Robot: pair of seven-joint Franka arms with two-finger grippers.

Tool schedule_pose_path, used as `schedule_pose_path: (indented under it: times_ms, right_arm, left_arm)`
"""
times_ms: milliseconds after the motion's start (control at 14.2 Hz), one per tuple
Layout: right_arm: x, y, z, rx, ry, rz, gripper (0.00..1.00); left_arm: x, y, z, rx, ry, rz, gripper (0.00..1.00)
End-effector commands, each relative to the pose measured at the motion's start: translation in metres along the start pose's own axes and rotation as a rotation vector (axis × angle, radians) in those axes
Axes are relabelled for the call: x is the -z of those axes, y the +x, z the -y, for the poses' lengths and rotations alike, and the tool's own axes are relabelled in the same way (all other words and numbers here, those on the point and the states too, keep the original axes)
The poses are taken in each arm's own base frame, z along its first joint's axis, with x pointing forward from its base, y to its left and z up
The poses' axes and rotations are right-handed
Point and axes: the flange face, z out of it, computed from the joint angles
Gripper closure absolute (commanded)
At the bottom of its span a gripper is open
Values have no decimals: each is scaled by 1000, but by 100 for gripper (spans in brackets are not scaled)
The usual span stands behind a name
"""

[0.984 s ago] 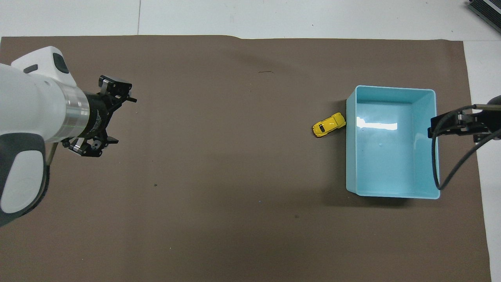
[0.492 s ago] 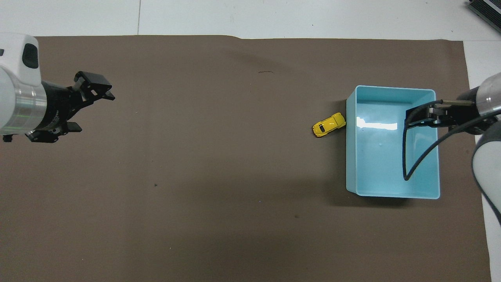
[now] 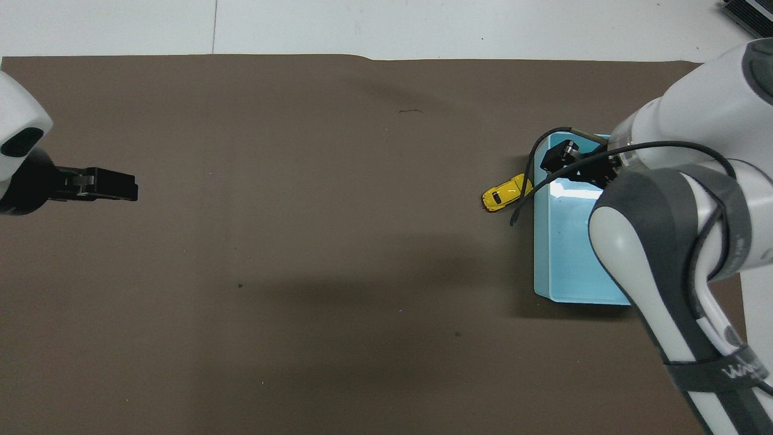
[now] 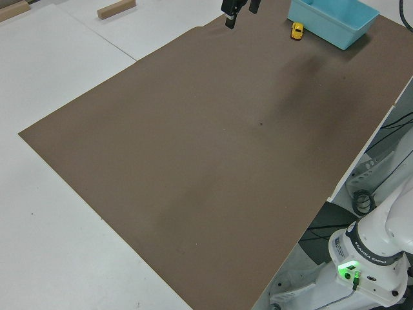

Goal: Wind up and store yellow beetle car
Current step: 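Grasp the yellow car beside the bin with the right gripper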

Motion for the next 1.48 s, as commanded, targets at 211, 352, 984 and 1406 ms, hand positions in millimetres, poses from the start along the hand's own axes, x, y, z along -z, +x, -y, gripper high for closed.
schedule_pose_path:
  times_ms: [211, 352, 984, 1406]
  right_arm:
    - [-39, 0, 14, -260, 66, -47, 0]
    - [-40, 6, 11, -290, 79, -56, 0]
    - [-102, -7, 51, -728, 86, -49, 0]
    - [-170, -33, 73, -759, 64, -170, 0]
  left_arm:
    - [7, -25, 11, -102, 22, 84, 0]
    - [7, -26, 19, -88, 22, 85, 0]
    - [20, -17, 66, -74, 12, 34, 0]
    - [35, -3, 51, -77, 6, 81, 0]
